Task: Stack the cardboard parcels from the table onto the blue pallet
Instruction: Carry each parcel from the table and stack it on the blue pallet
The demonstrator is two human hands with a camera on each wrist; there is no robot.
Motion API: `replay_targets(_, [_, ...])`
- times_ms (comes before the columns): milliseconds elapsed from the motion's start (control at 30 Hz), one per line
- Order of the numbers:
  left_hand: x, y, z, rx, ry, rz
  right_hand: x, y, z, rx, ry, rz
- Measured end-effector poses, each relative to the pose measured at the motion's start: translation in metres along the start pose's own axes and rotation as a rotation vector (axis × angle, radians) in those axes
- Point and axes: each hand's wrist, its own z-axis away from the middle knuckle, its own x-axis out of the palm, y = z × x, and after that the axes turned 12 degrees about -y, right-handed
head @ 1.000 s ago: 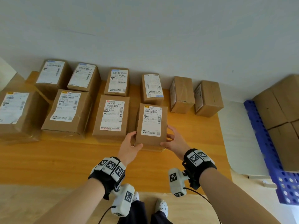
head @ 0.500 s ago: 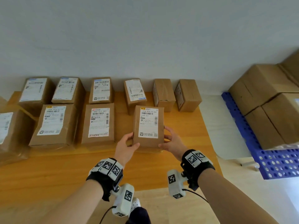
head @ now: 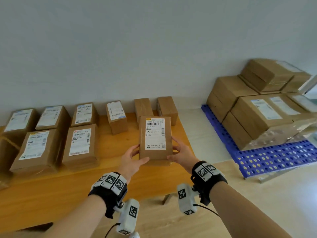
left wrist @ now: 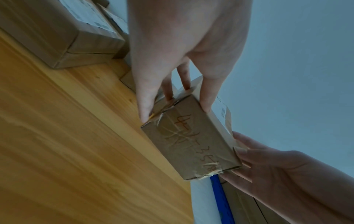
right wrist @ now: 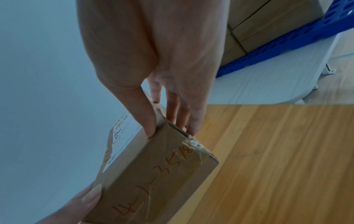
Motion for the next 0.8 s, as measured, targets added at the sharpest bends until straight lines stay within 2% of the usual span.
replay_targets(433, [0.138,0.037,0.059,0.147,-0.061,-0.045,-0.094,-0.009,0.128,-0.166,0.030,0.155])
replay_targets(800, [0.241,0.080,0.063,0.244,-0.087,-0.217,-0.174,-0.014,0.200,-0.272,0.163,0.283])
